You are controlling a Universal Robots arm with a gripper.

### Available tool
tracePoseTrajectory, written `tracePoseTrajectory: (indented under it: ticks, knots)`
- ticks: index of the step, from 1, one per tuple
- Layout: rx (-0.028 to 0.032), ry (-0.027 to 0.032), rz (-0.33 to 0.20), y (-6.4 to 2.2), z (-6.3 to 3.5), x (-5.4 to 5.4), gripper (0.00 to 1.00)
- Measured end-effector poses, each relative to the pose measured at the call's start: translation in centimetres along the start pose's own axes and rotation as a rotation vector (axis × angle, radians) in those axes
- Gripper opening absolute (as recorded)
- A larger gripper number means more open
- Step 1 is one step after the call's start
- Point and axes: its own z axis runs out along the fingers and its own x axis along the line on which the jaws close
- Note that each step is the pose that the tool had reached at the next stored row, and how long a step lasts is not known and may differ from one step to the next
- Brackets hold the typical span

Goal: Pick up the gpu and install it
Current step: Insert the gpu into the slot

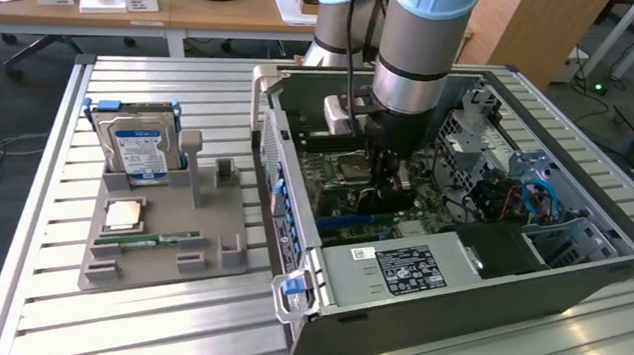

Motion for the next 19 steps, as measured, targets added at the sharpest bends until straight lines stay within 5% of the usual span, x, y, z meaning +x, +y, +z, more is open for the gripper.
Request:
tracePoseTrajectory:
  ticks: [14, 19]
  knots:
    - [-0.0009, -0.0001, 0.000, 0.00, -0.05, -0.05, 0.26]
    - [-0.0227, 0.0011, 0.001, -0.33, -0.01, -0.07, 0.26]
